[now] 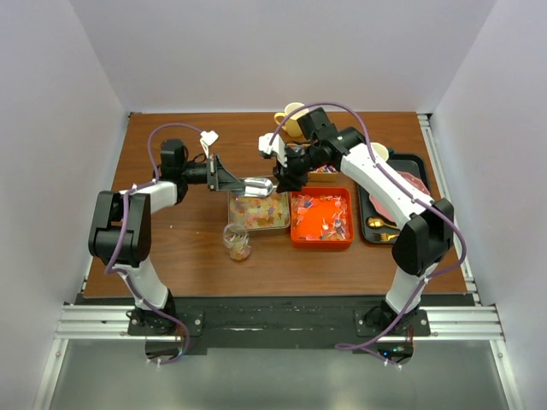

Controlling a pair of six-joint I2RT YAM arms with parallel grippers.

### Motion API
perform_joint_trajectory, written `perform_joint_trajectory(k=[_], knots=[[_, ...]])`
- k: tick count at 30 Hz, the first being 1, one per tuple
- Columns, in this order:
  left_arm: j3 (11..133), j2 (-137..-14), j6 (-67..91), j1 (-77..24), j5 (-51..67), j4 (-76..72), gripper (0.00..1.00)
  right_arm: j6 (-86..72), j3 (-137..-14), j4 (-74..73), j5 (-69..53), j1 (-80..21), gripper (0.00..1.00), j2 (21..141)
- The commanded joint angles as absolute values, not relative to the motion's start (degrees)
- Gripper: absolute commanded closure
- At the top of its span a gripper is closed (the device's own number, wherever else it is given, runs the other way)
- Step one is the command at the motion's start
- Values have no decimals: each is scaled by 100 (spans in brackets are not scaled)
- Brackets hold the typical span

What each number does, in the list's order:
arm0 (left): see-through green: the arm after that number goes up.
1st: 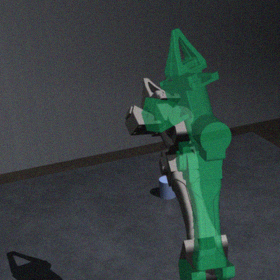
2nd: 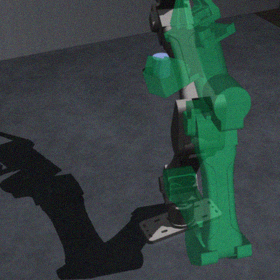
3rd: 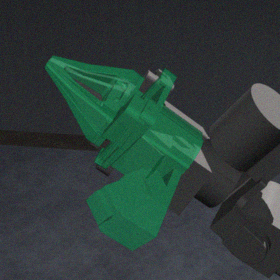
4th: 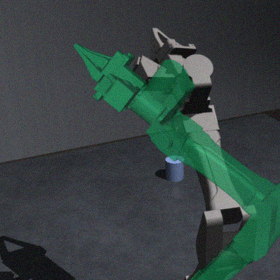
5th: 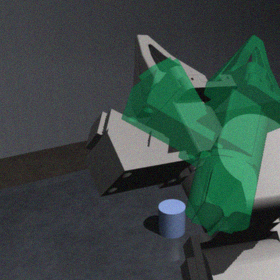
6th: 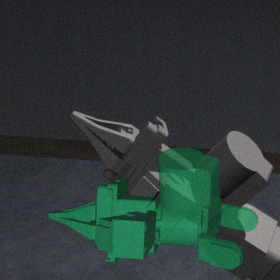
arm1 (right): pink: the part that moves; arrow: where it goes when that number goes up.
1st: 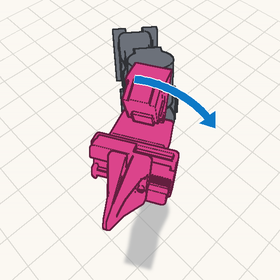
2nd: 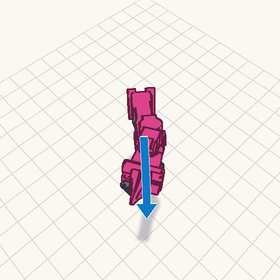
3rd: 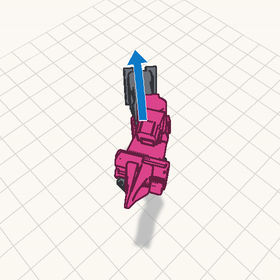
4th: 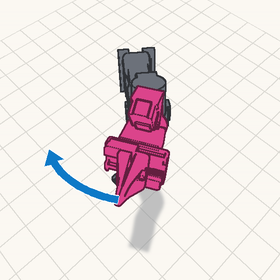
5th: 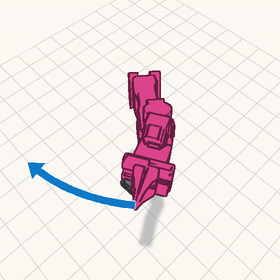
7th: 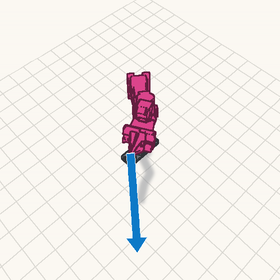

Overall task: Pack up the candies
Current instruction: Adjust the spatula.

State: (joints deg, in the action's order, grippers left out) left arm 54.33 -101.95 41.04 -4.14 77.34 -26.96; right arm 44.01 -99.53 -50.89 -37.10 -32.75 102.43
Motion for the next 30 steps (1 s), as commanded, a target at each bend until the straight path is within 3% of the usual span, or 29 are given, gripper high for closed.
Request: perform_joint_trajectory(k=[1,5,12,25,30], knots=[[5581,-10230,4184,-378,7954,-2927,100,4772,-10257,-5475,-3885,-3270,61,10239],[5599,-10257,4236,-378,7980,-3006,100,4860,-10178,-5484,-3700,-3278,64,10248],[5607,-10283,4351,-378,7972,-3138,100,4878,-10186,-5493,-3560,-3270,79,10318],[5458,-10143,4333,-343,7972,-3164,100,4966,-10143,-5458,-3261,-3270,77,10362],[5440,-10108,4324,-334,7963,-3164,100,4966,-10160,-5493,-3270,-3270,84,10354]])
